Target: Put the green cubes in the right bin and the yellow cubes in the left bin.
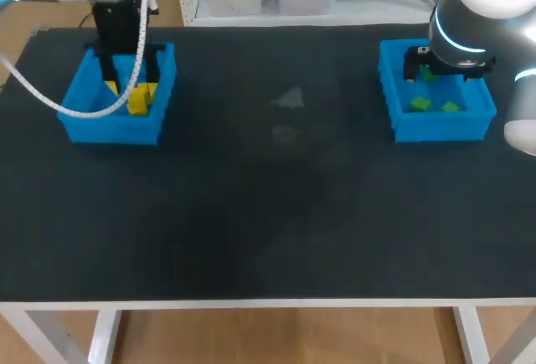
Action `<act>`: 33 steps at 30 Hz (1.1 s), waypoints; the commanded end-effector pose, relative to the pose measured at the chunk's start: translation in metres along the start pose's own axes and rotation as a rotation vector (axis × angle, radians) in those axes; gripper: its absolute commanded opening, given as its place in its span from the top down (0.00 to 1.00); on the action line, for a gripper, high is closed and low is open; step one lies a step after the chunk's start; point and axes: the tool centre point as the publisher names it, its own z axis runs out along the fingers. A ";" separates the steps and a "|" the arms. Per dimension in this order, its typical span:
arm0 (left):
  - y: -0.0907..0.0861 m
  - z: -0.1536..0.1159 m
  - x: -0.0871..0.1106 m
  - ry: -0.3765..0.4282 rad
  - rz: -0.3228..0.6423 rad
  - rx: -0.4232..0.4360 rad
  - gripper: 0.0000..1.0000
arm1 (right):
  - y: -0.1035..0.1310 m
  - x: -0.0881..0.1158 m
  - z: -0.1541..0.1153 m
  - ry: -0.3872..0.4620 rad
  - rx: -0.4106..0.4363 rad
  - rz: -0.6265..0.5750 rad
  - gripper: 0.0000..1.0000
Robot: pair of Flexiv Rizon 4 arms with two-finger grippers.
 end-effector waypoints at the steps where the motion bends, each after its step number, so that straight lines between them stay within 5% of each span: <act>1: 0.001 -0.006 0.067 -0.596 -0.005 0.031 0.00 | -0.001 0.003 -0.001 -0.009 0.000 0.002 0.00; 14: -0.009 -0.022 0.084 -0.686 -0.018 0.070 0.00 | -0.001 0.003 -0.001 -0.009 0.000 0.002 0.00; 33: -0.009 -0.022 0.089 -0.688 -0.029 0.075 0.00 | -0.001 0.003 -0.001 -0.009 0.000 0.002 0.00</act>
